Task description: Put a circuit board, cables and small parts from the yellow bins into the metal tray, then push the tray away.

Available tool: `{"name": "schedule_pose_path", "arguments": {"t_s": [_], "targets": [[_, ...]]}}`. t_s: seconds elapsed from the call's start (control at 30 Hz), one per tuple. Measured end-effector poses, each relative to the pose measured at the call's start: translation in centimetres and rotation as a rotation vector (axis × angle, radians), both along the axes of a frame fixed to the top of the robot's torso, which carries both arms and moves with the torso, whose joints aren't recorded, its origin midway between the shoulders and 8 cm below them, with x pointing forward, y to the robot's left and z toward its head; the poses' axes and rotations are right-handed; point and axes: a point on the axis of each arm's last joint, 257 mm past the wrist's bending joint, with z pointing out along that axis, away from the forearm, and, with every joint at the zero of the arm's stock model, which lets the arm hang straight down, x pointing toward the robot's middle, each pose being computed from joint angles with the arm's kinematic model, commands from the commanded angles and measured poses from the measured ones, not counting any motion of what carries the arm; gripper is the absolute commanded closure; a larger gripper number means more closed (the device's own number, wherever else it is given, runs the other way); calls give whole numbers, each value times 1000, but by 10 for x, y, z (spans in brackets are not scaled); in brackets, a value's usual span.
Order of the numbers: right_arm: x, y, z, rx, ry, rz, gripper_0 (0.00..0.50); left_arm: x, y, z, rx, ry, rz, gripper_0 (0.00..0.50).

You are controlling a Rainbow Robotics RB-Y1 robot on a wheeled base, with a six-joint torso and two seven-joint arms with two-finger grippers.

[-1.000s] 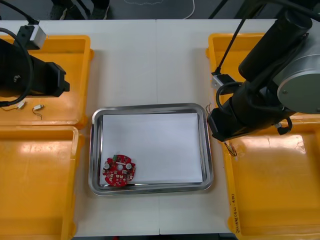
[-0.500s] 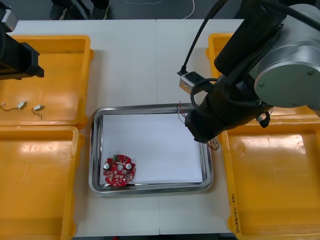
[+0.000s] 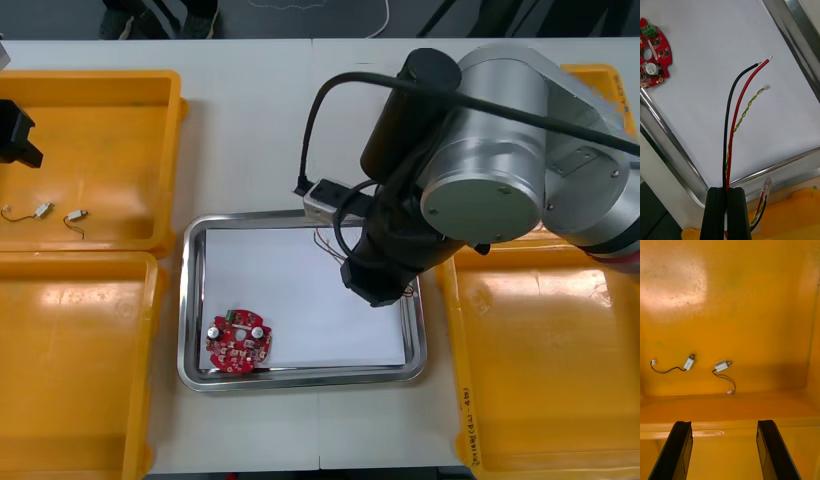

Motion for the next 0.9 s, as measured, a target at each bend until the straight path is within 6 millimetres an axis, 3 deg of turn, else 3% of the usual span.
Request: {"name": "schedule_pose_path", "arguments": {"t_s": [0.3, 0.63, 0.9], "targets": [[2, 9, -22, -64, -20, 127, 500, 16, 29, -15, -35, -12, 48, 2], [-5, 24, -54, -112, -35, 265, 500, 31, 56, -36, 97, -17, -235, 2], [-16, 23, -68, -157, -22, 308, 500, 42, 70, -53, 75, -40, -192, 1]]}}
